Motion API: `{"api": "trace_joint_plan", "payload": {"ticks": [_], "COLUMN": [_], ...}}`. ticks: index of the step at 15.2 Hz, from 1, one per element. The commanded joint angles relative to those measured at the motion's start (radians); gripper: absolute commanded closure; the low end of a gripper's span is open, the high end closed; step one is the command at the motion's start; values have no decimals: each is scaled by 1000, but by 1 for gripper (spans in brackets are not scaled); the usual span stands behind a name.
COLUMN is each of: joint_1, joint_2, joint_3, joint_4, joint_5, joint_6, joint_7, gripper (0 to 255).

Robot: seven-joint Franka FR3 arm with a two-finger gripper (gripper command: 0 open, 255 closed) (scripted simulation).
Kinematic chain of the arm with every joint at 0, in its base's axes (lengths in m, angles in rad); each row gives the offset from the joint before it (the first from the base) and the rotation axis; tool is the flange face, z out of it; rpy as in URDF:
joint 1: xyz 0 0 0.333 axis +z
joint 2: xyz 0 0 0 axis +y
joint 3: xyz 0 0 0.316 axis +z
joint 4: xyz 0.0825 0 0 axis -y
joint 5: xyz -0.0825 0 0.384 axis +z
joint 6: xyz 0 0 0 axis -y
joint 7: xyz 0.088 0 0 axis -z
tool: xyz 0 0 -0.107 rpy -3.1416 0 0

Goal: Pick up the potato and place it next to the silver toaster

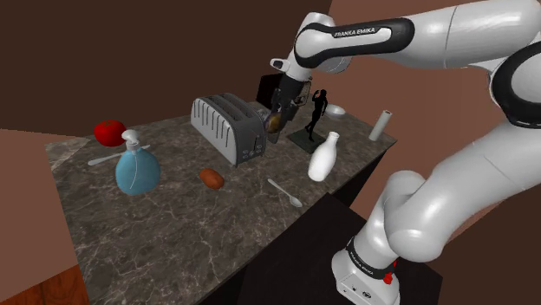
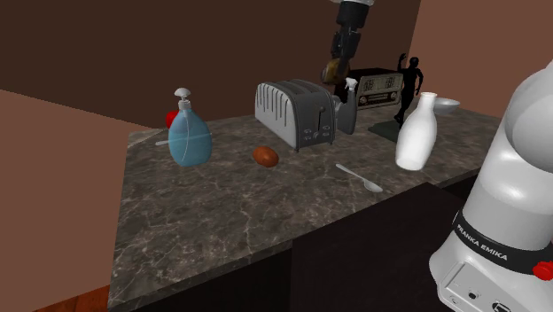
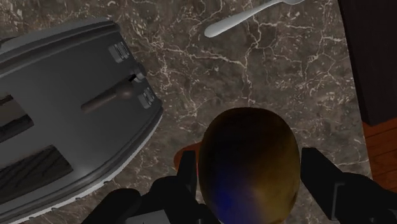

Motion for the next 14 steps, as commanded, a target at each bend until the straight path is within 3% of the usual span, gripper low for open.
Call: {"api": "trace_joint_plan", "payload": {"ticks": [1, 8, 14], "joint_1": [-12, -50, -52], "joint_2": [33, 243, 267], "joint_3": [-38, -174, -176], "joint_4": [46, 261, 202], "joint_5": [6, 100, 120], "joint_6": [-21, -82, -7], "joint_7": [-55, -273, -298], "gripper": [255, 255, 255]}}
